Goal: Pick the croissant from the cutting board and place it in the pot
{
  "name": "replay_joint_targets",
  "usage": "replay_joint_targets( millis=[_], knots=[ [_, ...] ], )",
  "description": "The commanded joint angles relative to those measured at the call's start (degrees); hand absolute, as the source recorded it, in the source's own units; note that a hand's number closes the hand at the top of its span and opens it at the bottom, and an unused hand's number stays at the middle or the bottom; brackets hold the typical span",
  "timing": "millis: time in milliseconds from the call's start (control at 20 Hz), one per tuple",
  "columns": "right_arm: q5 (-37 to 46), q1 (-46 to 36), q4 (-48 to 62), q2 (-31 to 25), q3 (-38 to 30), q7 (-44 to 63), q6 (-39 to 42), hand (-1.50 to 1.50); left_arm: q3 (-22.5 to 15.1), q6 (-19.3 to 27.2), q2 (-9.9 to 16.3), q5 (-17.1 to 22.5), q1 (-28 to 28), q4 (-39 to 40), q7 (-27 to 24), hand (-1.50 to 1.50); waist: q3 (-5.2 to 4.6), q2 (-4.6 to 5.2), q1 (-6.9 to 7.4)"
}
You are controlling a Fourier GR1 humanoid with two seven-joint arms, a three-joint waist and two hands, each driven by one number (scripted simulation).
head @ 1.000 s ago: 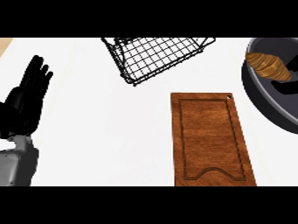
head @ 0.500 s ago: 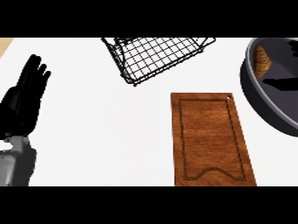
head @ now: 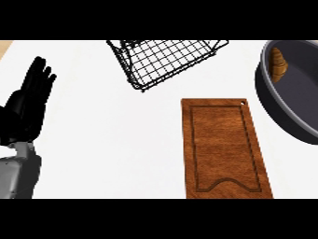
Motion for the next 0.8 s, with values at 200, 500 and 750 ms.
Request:
replay_joint_targets(
  millis=[200, 500, 750],
  knots=[
    [-3.49, 4.66, 5.03, -9.64, -2.38, -3.92, 9.66, -1.5, 1.5, -2.22, 1.25, 1.81, 3.69, -2.37, -1.01, 0.0, 0.03, -0.09, 0.47],
    [-3.99, 8.81, 6.25, -12.62, -1.97, -8.48, 15.0, -1.5, 1.9, -1.82, 0.81, 1.51, 1.09, 1.8, -2.28, 0.0, 0.08, 0.08, 0.05],
    [-3.99, 8.06, 7.15, -14.9, -1.56, -6.87, 15.65, -1.5, 0.21, -0.9, -1.03, 0.58, 1.53, 0.83, -2.77, 0.0, 0.1, 0.15, 0.43]
  ],
)
